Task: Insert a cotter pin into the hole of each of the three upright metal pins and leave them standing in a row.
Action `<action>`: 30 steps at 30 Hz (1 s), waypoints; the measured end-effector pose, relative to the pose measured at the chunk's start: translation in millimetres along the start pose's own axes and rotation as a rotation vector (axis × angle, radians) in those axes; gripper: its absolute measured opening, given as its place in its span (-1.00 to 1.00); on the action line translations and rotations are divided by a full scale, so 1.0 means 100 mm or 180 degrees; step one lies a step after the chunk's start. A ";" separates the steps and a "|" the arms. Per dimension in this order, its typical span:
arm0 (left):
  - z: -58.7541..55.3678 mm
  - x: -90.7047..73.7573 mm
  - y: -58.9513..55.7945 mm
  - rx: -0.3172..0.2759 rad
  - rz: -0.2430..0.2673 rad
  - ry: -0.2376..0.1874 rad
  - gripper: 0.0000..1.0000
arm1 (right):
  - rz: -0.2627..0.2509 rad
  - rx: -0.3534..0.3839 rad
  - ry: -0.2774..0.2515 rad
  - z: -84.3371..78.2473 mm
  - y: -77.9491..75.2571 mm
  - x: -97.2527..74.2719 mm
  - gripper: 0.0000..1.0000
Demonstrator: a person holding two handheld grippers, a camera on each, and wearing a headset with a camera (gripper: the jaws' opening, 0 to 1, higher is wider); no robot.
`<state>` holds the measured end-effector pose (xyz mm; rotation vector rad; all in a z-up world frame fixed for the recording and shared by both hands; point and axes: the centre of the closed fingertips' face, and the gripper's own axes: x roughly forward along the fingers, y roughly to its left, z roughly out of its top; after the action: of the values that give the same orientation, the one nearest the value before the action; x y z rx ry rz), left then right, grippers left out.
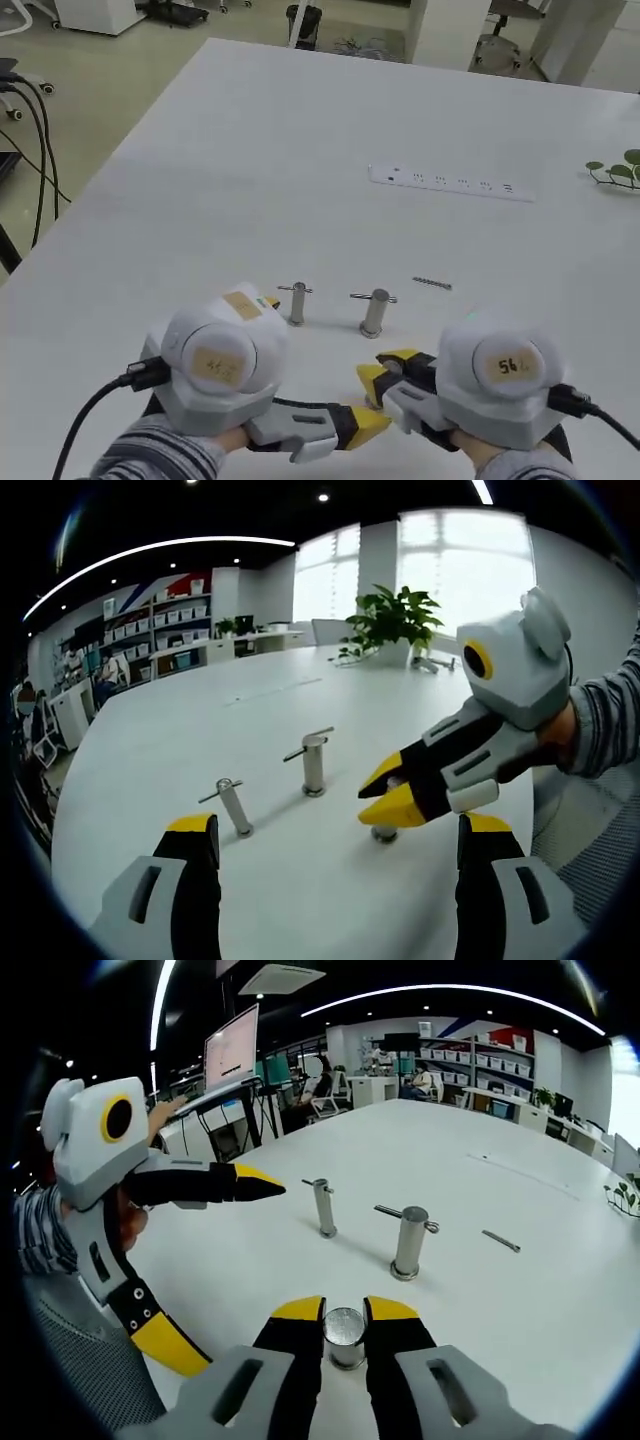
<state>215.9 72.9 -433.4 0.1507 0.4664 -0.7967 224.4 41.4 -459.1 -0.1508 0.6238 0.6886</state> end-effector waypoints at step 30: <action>0.03 -0.03 0.02 -0.0146 -0.0018 -0.0067 0.97 | 0.0134 0.0089 0.0054 0.05 -0.05 -0.08 -0.59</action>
<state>216.4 75.2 -429.8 0.0984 0.4649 -0.7920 225.4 34.6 -451.1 -0.1179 0.6541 0.7194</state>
